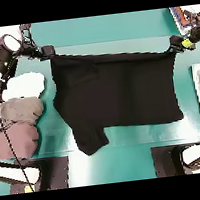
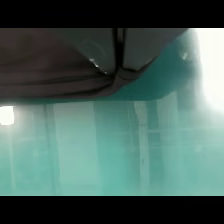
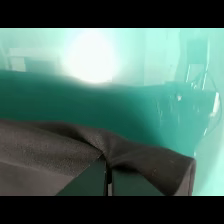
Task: Fold the shirts.
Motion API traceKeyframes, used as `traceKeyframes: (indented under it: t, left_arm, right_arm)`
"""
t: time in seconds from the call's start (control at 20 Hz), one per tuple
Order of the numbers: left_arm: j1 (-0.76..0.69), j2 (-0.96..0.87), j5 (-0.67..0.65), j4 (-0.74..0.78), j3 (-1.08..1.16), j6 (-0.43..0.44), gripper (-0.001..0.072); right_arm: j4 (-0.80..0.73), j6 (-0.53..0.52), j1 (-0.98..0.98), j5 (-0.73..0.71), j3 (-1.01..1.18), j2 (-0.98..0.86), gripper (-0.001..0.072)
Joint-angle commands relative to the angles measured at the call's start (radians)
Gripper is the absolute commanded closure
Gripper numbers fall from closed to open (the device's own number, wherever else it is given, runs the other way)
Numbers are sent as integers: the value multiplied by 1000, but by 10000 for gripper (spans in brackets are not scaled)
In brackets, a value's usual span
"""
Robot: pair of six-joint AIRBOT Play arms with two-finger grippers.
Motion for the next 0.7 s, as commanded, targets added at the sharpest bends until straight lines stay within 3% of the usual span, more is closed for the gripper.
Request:
traceKeyframes:
  t: [0.0,0.1,0.3,0.5,0.55,0.6,0.65]
  left_arm:
    - [1,-8,-229,2,21,16,681]
    - [1,-7,-327,2,-28,17,681]
    - [1,-7,-252,-14,-188,17,681]
    - [1,-7,-213,-42,-262,16,650]
    - [1,-1,-214,-53,-261,15,406]
    - [1,12,-222,-53,-261,7,263]
    - [1,36,-240,-51,-262,8,277]
  right_arm:
    - [-21,-28,1,39,-36,20,696]
    - [-47,-28,1,-5,-188,89,696]
    - [-13,-28,1,-158,-464,182,695]
    - [54,-28,0,-168,-521,182,685]
    - [80,-28,-5,-166,-513,183,563]
    - [108,-28,-16,-151,-495,183,378]
    - [136,-36,-26,-121,-476,188,372]
